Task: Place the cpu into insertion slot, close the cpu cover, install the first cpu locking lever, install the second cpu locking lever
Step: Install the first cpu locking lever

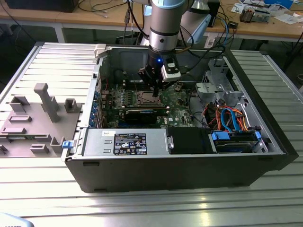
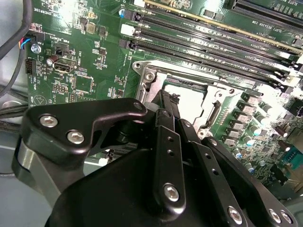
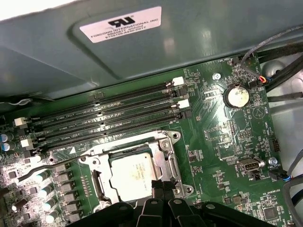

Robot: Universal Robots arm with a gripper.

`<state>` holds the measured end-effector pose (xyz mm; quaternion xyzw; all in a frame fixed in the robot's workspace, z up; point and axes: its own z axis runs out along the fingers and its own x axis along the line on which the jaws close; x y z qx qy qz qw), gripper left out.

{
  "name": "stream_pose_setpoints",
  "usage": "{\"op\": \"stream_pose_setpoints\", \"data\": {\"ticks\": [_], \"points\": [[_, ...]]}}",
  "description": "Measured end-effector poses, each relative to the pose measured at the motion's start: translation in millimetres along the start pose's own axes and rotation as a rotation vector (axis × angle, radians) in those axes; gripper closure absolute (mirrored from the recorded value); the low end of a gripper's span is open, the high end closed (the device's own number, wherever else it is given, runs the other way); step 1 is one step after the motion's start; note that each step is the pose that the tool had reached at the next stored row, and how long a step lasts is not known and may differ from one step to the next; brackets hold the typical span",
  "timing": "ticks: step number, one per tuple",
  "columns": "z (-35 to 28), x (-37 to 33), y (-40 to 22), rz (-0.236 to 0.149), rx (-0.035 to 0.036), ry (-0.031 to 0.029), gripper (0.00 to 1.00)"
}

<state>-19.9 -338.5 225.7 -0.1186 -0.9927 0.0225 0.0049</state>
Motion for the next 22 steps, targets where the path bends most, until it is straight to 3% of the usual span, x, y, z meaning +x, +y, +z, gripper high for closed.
{"op": "stream_pose_setpoints", "data": {"ticks": [22], "points": [[0.1, 0.0, 0.0, -0.031, 0.0001, -0.0015, 0.89]]}}
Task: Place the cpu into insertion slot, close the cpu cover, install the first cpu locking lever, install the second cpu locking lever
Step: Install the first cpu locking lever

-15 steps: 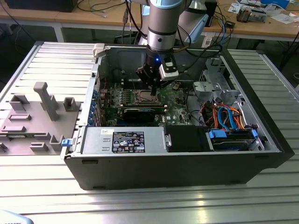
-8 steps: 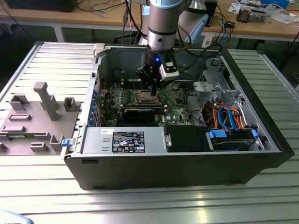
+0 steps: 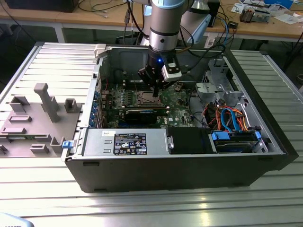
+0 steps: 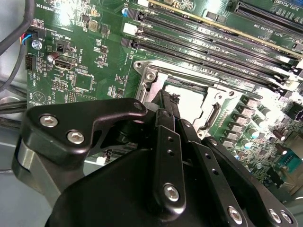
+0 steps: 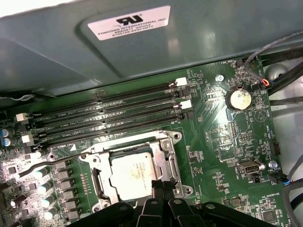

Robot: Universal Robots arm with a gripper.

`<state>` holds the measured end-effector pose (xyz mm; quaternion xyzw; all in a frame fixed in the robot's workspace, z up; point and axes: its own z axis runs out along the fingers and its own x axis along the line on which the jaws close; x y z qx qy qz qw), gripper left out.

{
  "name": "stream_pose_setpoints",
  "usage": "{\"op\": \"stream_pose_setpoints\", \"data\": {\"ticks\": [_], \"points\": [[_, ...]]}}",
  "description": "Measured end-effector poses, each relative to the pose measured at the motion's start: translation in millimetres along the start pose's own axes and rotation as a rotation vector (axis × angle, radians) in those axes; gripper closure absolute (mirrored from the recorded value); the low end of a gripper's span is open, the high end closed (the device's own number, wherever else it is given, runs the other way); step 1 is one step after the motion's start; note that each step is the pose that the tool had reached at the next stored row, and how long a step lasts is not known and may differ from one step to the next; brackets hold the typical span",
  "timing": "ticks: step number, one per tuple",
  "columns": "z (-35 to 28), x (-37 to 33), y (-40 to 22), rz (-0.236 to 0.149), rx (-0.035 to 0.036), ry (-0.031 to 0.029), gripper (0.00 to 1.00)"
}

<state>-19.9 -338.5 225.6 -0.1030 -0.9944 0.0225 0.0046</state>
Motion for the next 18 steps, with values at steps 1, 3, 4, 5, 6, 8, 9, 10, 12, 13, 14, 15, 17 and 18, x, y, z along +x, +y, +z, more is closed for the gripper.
{"op": "stream_pose_setpoints", "data": {"ticks": [1, 3, 4, 5, 6, 8, 9, 10, 12, 13, 14, 15, 17, 18], "points": [[0.0, 0.0, 0.0, -0.001, 0.0, 0.0, 0.89], [0.0, 0.0, 0.0, -0.004, 0.0, -0.0001, 0.89], [0.0, 0.0, 0.0, -0.005, 0.0, -0.0002, 0.89], [0.0, 0.0, 0.0, -0.006, 0.0, -0.0002, 0.89], [0.0, 0.0, 0.0, -0.007, 0.0, -0.0003, 0.89], [0.1, 0.0, 0.0, -0.01, 0.0, -0.0004, 0.89], [0.0, 0.0, 0.0, -0.011, 0.0001, -0.0005, 0.89], [0.0, 0.0, 0.0, -0.012, 0.0001, -0.0005, 0.89], [0.1, 0.0, 0.0, -0.014, 0.0001, -0.0006, 0.89], [0.1, 0.0, 0.0, -0.015, 0.0001, -0.0007, 0.89], [0.1, 0.0, 0.0, -0.016, 0.0001, -0.0007, 0.89], [0.1, 0.0, 0.0, -0.018, 0.0001, -0.0008, 0.89], [0.1, 0.0, 0.0, -0.02, 0.0001, -0.0009, 0.89], [0.1, 0.0, 0.0, -0.022, 0.0001, -0.001, 0.89]]}}
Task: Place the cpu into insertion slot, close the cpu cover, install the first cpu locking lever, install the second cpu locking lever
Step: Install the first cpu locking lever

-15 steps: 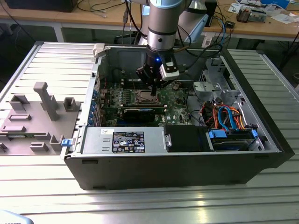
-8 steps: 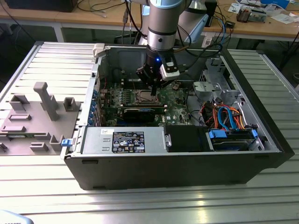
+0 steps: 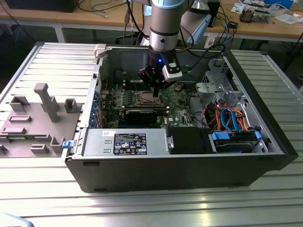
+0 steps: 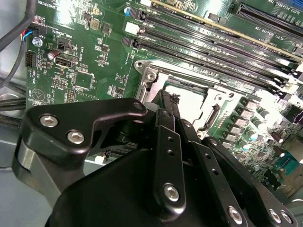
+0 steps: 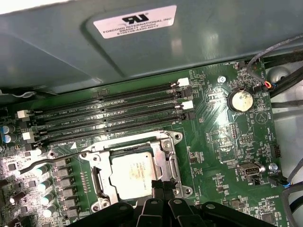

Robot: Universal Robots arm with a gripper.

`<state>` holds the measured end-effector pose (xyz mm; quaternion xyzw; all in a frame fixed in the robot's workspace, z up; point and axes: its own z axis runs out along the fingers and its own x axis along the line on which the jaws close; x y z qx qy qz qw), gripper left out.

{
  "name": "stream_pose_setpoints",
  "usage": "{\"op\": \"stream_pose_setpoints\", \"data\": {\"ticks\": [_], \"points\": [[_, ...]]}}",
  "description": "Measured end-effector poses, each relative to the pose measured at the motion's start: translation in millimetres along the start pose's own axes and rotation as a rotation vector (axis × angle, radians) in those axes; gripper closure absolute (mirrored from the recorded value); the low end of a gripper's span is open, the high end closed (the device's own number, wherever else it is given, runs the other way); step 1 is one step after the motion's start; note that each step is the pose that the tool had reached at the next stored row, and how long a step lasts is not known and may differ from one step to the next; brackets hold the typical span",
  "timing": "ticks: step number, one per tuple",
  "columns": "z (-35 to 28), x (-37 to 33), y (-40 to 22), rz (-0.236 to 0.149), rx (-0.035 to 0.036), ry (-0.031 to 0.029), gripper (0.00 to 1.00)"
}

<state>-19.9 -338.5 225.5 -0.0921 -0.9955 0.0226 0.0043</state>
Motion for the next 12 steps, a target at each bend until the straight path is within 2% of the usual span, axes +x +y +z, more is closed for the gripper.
{"op": "stream_pose_setpoints", "data": {"ticks": [12], "points": [[0.1, 0.0, 0.0, -0.026, -0.0009, -0.001, 0.89]]}}
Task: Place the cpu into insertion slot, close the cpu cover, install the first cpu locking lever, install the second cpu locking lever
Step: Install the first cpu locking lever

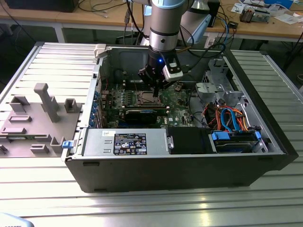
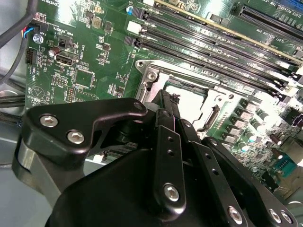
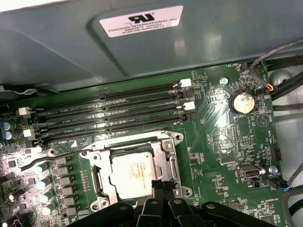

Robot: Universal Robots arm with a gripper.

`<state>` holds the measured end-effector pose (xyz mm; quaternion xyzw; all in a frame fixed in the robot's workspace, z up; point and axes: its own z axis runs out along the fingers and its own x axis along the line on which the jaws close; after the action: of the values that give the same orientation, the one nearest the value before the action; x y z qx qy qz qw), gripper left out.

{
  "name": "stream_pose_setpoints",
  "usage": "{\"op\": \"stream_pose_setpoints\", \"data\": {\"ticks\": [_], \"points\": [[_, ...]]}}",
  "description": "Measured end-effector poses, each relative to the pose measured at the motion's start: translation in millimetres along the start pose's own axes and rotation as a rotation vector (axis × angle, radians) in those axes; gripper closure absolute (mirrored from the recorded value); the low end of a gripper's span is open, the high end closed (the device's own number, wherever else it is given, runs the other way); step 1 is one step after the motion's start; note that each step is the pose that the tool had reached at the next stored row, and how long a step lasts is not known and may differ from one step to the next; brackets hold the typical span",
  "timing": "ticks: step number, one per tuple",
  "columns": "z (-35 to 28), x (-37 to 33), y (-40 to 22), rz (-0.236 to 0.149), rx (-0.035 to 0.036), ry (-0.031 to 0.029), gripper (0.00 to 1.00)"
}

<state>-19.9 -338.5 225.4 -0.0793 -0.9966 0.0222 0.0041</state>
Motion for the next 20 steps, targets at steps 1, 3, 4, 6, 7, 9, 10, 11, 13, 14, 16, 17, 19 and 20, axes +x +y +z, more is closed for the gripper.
{"op": "stream_pose_setpoints", "data": {"ticks": [1, 3, 4, 6, 7, 9, 10, 11, 13, 14, 16, 17, 19, 20], "points": [[0.0, 0.0, 0.0, -0.003, 0.0001, -0.0001, 0.89], [0.0, 0.0, 0.0, -0.008, 0.0, -0.0004, 0.89], [0.1, 0.0, 0.0, -0.01, 0.0001, -0.0005, 0.89], [0.1, 0.0, 0.0, -0.016, 0.0001, -0.0007, 0.89], [0.1, 0.0, 0.0, -0.018, 0.0001, -0.0008, 0.89], [0.2, 0.0, 0.0, -0.024, 0.0001, -0.0011, 0.89], [0.2, 0.0, 0.0, -0.026, 0.0001, -0.0012, 0.89], [0.3, 0.0, 0.0, -0.027, 0.0001, -0.0012, 0.89], [0.3, 0.0, 0.0, -0.031, 0.0001, -0.0014, 0.89], [0.3, 0.0, 0.0, -0.032, 0.0001, -0.0015, 0.89], [0.4, 0.0, 0.0, -0.036, 0.0002, -0.0016, 0.89], [0.4, 0.0, 0.0, -0.039, 0.0002, -0.0018, 0.89], [0.4, 0.0, 0.0, -0.042, 0.0002, -0.0019, 0.89], [0.5, 0.0, 0.0, -0.044, 0.0002, -0.002, 0.89]]}}
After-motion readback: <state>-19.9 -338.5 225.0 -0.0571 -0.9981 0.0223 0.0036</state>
